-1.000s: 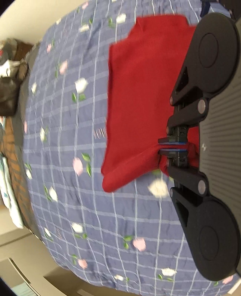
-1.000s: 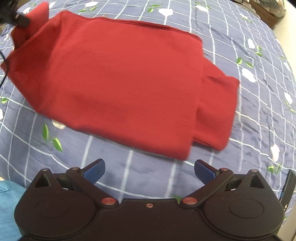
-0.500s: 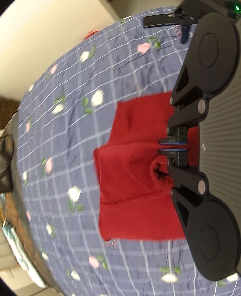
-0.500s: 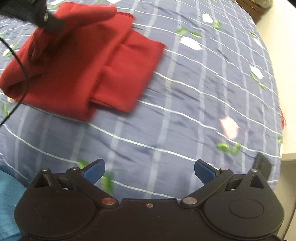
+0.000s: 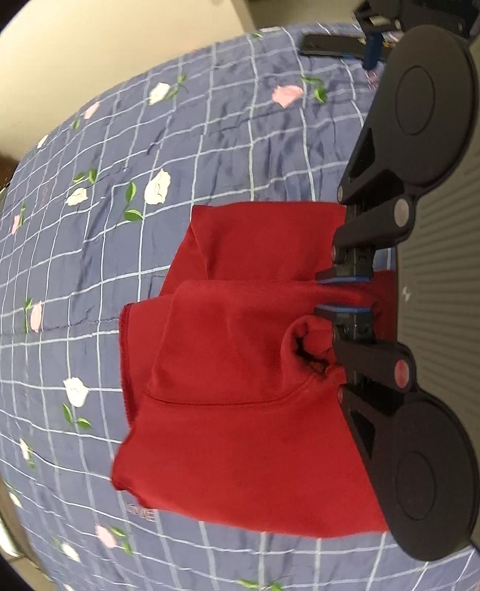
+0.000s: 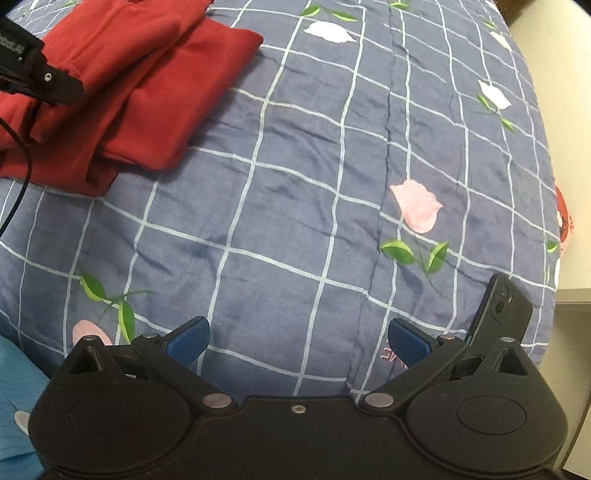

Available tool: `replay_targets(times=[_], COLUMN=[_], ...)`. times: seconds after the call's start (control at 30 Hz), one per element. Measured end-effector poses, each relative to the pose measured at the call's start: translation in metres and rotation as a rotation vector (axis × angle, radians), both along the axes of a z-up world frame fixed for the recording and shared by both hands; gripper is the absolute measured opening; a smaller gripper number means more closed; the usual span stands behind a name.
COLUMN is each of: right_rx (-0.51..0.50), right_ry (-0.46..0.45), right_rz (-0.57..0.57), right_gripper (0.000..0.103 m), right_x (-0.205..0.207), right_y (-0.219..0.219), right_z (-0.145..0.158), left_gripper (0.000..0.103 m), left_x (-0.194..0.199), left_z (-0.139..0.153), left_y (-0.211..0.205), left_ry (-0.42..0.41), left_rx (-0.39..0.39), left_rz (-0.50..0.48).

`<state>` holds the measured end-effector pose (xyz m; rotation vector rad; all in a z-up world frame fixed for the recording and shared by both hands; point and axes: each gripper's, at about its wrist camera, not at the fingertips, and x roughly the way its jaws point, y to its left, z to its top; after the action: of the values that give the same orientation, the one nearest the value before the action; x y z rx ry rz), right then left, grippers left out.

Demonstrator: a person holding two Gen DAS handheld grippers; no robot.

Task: Fold small clothes
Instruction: 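Lift the edge with the left tool and fold it over the sweater, then open the left tool and lower the right tool onto the sweater edge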

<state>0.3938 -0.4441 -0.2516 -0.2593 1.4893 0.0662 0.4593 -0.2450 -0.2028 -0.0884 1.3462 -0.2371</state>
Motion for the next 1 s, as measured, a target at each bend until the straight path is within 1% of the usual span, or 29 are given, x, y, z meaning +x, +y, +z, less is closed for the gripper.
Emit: replay_targets(times=[0.03,0.1,0.13,0.17,0.2,0.23,0.27,0.3,0.37,0.4,0.43,0.47,0.53,0.6,0.67,0.77,0.87,1.0], right_rx=[0.005,0.017,0.020,0.022,0.025,0.029,0.038,0.049,0.066,0.077,0.088,0.100,0.115,0.129,0.151,0.191,0.245,0.328], right_ry=[0.005,0.013,0.014,0.014,0.011,0.007,0.001,-0.004,-0.011,-0.016,-0.019,-0.022,-0.030,-0.035,-0.040,-0.050,-0.068,-0.094], right_rz=[-0.002,-0.011,-0.014,-0.015,-0.016,-0.019,-0.025,-0.031,-0.042,-0.046,-0.049,-0.050,-0.042,-0.025,-0.026,-0.064,-0.134,-0.231], right_gripper=[0.102,0.103,0.102,0.102,0.102,0.102,0.102,0.102,0.102,0.102,0.102,0.102,0.102,0.102,0.102,0.102,0.102,0.102], right_x=[0.001,0.003,0.003,0.004,0.005,0.006,0.008,0.010,0.015,0.019,0.022,0.025,0.030,0.036,0.044,0.055,0.071,0.092], right_y=[0.000,0.000,0.001,0.002,0.003,0.005,0.007,0.009,0.015,0.019,0.023,0.028,0.039,0.051,0.061,0.071,0.075,0.078], right_z=[-0.001,-0.003,-0.003,-0.004,-0.003,-0.003,-0.002,-0.001,0.000,0.000,0.001,0.002,0.004,0.005,0.007,0.011,0.016,0.020], left_gripper=[0.011,0.018,0.027,0.038,0.044,0.056,0.065,0.069,0.080,0.083,0.090,0.093,0.096,0.098,0.098,0.098,0.098,0.098], left_x=[-0.001,-0.002,-0.003,-0.004,-0.005,-0.006,-0.007,-0.008,-0.010,-0.011,-0.012,-0.013,-0.013,-0.013,-0.012,-0.011,-0.011,-0.009], left_z=[0.000,0.001,0.002,0.003,0.006,0.009,0.012,0.016,0.022,0.025,0.027,0.029,0.030,0.028,0.023,0.014,0.003,-0.007], left_y=[0.001,0.002,0.003,0.004,0.006,0.009,0.012,0.017,0.027,0.033,0.039,0.047,0.064,0.085,0.106,0.136,0.158,0.174], left_ry=[0.002,0.004,0.002,-0.002,-0.008,-0.014,-0.020,-0.029,-0.049,-0.061,-0.068,-0.077,-0.080,-0.063,-0.034,0.017,0.067,0.109], left_rx=[-0.009,-0.012,-0.011,-0.012,-0.017,-0.022,-0.028,-0.031,-0.027,-0.014,0.000,0.018,0.054,0.093,0.128,0.180,0.216,0.225], left_rz=[0.009,0.011,0.012,0.015,0.021,0.030,0.038,0.049,0.069,0.086,0.103,0.125,0.177,0.238,0.293,0.359,0.389,0.391])
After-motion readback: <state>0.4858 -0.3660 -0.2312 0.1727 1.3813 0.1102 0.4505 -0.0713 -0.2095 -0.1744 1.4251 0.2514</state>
